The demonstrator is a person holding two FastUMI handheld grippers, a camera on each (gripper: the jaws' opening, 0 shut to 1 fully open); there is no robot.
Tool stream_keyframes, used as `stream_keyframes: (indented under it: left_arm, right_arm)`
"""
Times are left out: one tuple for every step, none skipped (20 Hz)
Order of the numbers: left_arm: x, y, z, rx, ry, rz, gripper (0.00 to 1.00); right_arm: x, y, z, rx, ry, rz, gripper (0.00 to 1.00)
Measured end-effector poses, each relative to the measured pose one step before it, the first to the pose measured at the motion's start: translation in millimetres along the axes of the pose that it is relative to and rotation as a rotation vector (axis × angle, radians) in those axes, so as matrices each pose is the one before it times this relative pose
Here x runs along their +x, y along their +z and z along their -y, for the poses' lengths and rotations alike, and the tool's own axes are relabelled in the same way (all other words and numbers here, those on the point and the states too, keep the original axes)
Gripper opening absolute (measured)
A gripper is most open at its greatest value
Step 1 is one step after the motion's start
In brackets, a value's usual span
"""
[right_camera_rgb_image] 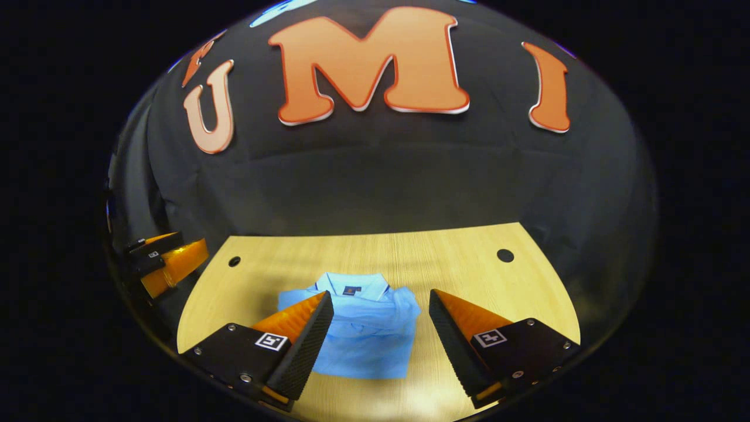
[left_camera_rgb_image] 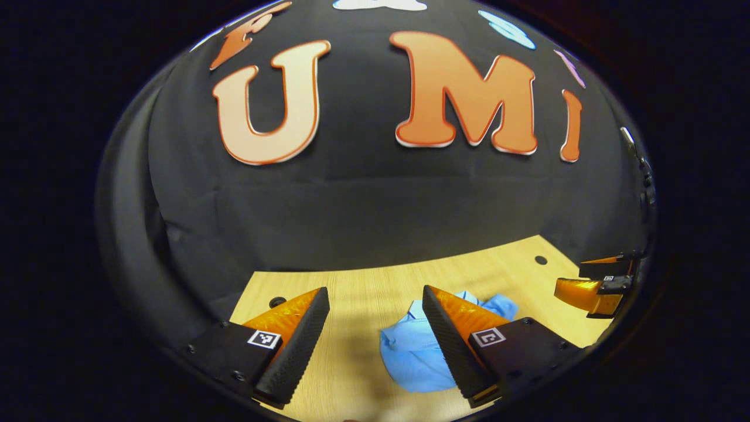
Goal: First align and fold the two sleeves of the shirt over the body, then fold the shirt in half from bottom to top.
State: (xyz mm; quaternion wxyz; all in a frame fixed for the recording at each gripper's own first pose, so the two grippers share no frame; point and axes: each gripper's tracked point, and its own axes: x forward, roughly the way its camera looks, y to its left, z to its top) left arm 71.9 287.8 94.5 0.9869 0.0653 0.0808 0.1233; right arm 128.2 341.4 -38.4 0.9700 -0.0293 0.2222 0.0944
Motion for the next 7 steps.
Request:
stream_keyframes:
  left_arm:
    - [-16.49,6.19,-3.35,-0.00262,-0.00811,0.02359,1.0]
    - [-16.78,5.08,-0.99,-0.00589,-0.01187,0.02052,1.0]
    - [-16.06,2.86,0.6,-0.00508,-0.01413,0.01618,1.0]
    - [-14.93,1.33,-1.9,0.00056,-0.00922,0.01433,1.0]
    - [-13.13,3.11,-1.48,0.00584,-0.0054,0.01521,1.0]
    - [-14.68,0.05,-2.59,0.0077,-0.00135,0.01369,1.0]
    - [-13.49,1.21,-3.82,0.00552,0.00144,0.01447,1.0]
  right_arm:
    - [-17.66,5.03,-2.96,0.00639,-0.005,0.02812,0.99]
    - [-18.01,3.63,-3.32,0.01008,-0.00705,0.02793,0.99]
    - [-15.1,2.49,0.04,0.01032,-0.0098,0.02895,0.99]
    - [-16.31,3.25,-0.64,0.01124,-0.0076,0.02813,0.99]
    - [-15.01,1.45,-1.77,0.01463,-0.0045,0.02476,0.99]
    - [-15.96,-0.52,-1.81,0.01399,-0.00469,0.01851,0.99]
    - [-16.32,-1.37,-0.56,0.014,-0.00597,0.0159,0.99]
